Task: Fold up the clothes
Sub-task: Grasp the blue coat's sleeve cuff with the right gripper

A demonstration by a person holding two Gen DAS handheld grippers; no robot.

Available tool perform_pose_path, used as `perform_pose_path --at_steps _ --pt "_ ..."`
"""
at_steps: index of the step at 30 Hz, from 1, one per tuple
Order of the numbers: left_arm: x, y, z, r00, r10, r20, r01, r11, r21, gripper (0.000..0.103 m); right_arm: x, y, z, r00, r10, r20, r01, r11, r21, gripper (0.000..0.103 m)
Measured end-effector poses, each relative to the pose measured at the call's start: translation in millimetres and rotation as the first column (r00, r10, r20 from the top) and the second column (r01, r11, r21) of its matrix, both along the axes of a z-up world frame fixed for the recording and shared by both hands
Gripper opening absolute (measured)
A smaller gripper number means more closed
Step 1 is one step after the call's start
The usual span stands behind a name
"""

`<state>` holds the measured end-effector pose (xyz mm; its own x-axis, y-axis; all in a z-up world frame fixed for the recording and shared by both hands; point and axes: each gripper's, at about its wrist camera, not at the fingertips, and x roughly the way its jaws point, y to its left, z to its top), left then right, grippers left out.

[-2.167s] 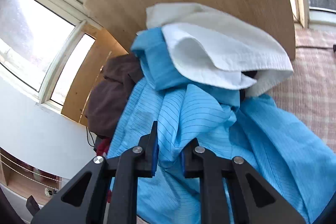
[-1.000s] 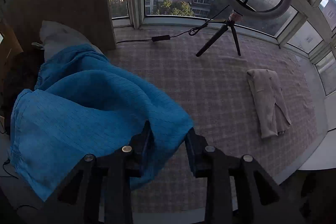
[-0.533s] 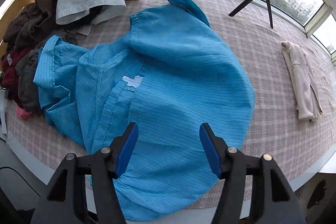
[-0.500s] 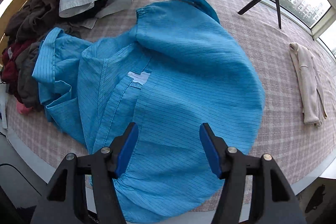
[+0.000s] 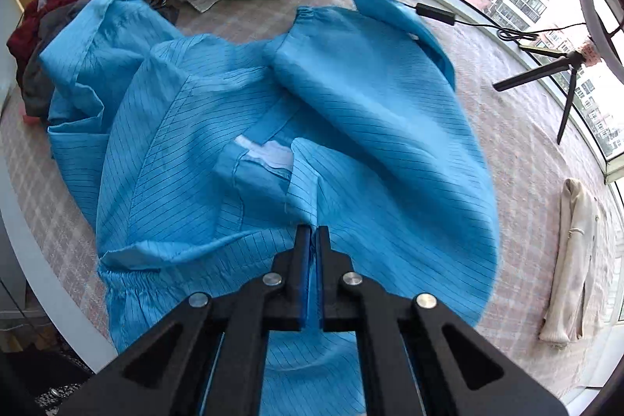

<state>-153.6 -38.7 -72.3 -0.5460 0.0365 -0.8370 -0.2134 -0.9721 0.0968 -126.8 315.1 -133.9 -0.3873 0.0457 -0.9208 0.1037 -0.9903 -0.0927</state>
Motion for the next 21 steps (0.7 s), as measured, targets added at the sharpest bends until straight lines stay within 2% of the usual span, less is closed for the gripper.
perform_pose_path --at_steps 2,3,4,6,7,9,12,13,14,17,19,21 --pt "1.3 19.9 -1.6 1.0 -0.004 0.0 0.004 1.0 -0.003 0.102 33.9 76.5 40.0 0.983 -0.157 -0.095 0.158 0.987 0.006 0.002" --pt "1.8 30.5 -2.6 1.0 -0.008 0.002 0.008 1.0 -0.002 0.102 52.6 113.8 55.8 0.961 -0.238 -0.141 0.247 0.968 0.052 0.002" --pt "1.9 41.9 -4.3 1.0 -0.017 0.008 0.017 1.0 0.002 0.102 69.9 147.4 66.9 0.934 -0.309 -0.176 0.334 0.933 0.134 0.002" --pt "0.9 64.5 -12.1 0.999 -0.044 0.022 0.043 0.999 0.014 0.102 98.9 205.9 69.7 0.897 -0.41 -0.162 0.44 0.863 0.25 0.002" --pt "-0.5 76.7 -17.3 0.998 -0.061 0.031 0.06 0.998 0.021 0.102 110.1 228.8 70.0 0.88 -0.449 -0.151 0.474 0.845 0.247 0.002" --pt "-5.4 101.2 -33.0 0.994 -0.091 0.052 0.09 0.996 0.012 0.102 126.8 259.7 72.3 0.854 -0.506 -0.124 0.52 0.838 0.166 0.006" --pt "-17.4 131.2 -65.3 0.991 -0.099 0.095 0.104 0.994 -0.045 0.102 128.3 241.3 67.3 0.891 -0.45 -0.063 0.45 0.893 -0.012 0.034" --pt "-22.2 138.5 -76.5 0.989 -0.097 0.111 0.104 0.993 -0.062 0.102 126.0 220.1 60.6 0.909 -0.411 -0.064 0.406 0.91 -0.077 0.054" --pt "-27.7 143.8 -87.6 0.987 -0.093 0.128 0.103 0.992 -0.075 0.102 120.8 200.5 53.6 0.926 -0.374 -0.054 0.364 0.921 -0.137 0.067" --pt "-44.1 159.7 -120.8 0.981 -0.081 0.178 0.102 0.988 -0.115 0.102 95.9 141.1 16.3 0.961 -0.274 0.032 0.271 0.92 -0.284 0.069" --pt "-54.1 169.7 -142.4 0.976 -0.081 0.202 0.113 0.981 -0.157 0.102 84.4 111.2 -13.9 0.964 -0.241 0.114 0.265 0.91 -0.318 0.069" --pt "-62.2 176.9 -159.4 0.963 -0.101 0.25 0.136 0.983 -0.125 0.101 78.6 86.0 -39.1 0.961 -0.209 0.18 0.264 0.887 -0.379 0.069"
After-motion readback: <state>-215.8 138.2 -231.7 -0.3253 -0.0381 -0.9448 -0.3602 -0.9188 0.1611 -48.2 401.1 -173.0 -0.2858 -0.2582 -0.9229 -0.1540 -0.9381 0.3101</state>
